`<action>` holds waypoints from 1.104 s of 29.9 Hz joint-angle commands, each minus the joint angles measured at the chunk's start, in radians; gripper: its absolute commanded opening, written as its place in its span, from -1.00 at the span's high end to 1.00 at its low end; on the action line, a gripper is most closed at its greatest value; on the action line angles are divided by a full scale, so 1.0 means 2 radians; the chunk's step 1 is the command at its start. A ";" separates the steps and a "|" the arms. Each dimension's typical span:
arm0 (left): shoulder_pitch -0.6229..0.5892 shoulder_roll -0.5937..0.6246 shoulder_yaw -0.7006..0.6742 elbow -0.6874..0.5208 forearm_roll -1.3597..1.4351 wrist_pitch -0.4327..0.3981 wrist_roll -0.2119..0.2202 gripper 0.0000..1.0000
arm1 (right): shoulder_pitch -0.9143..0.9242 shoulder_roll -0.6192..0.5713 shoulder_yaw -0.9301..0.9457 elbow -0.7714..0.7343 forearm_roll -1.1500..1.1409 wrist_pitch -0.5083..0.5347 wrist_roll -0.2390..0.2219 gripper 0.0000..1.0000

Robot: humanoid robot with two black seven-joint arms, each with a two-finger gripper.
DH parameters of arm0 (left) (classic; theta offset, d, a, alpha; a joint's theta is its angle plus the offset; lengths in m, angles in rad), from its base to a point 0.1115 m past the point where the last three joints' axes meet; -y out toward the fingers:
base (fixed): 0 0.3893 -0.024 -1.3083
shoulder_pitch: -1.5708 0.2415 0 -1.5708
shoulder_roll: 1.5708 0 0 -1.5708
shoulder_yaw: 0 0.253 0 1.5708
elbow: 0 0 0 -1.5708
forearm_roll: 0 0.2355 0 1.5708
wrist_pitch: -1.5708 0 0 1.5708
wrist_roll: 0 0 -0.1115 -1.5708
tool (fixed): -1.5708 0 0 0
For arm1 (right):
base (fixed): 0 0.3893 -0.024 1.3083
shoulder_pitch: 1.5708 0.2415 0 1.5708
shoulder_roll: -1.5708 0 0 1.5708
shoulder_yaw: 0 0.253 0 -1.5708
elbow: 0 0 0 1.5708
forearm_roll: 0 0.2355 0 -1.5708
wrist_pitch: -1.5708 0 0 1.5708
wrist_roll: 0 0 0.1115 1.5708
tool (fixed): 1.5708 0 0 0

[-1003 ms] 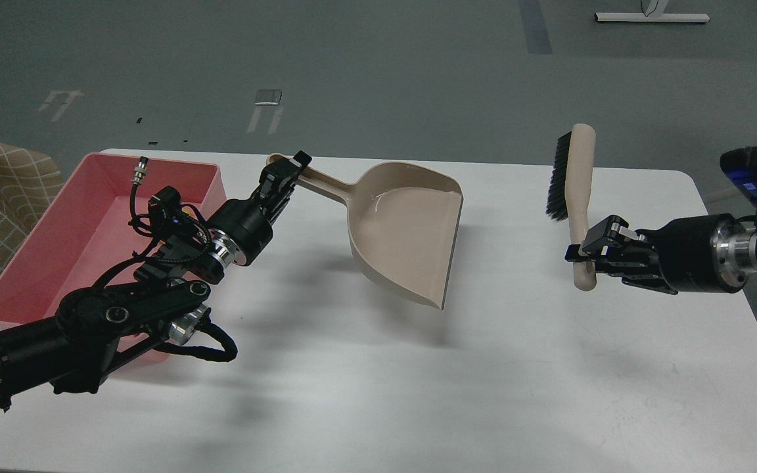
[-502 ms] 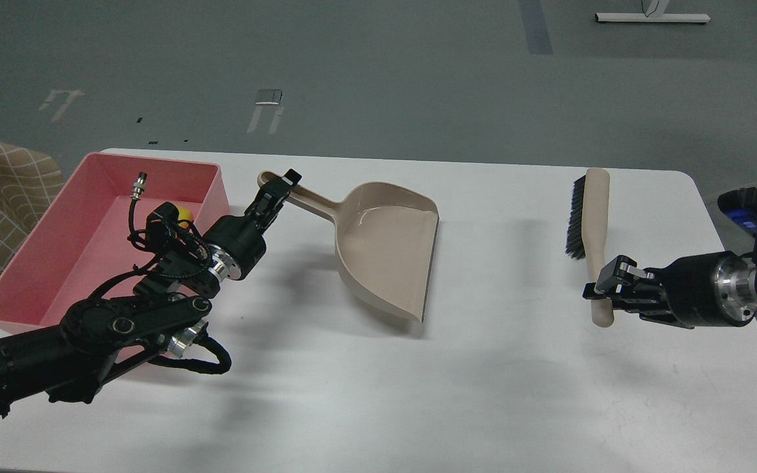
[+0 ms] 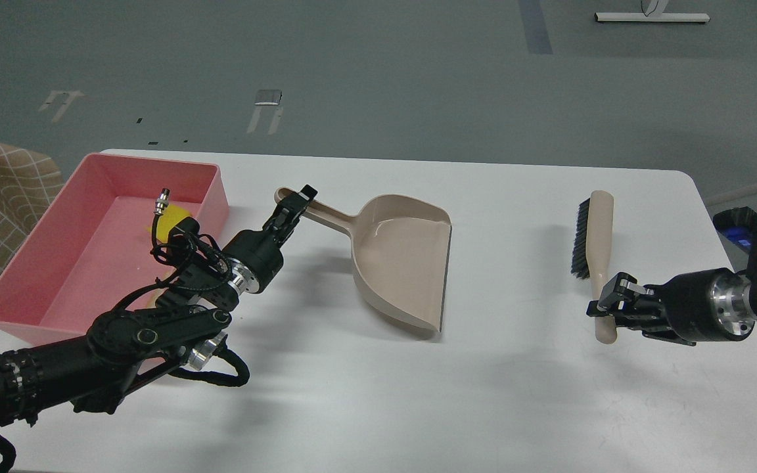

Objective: Sweep and dump garbage into bin
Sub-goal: 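Set the brush down on the table and open both grippers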

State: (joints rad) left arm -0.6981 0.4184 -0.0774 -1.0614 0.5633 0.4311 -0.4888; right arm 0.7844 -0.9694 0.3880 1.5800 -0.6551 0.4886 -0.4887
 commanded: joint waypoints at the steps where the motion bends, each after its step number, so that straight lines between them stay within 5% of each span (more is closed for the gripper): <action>1: 0.001 -0.006 0.000 0.008 -0.002 -0.001 0.000 1.00 | -0.002 0.005 0.000 -0.001 0.000 0.000 0.000 1.00; 33: 0.025 -0.026 -0.009 0.026 -0.009 0.000 0.000 1.00 | -0.009 0.034 -0.001 -0.025 0.000 0.000 0.000 1.00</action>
State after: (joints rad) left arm -0.6474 0.3666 -0.0936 -1.0093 0.5477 0.4311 -0.4888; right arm 0.7640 -0.9011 0.3865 1.5304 -0.6566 0.4887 -0.4887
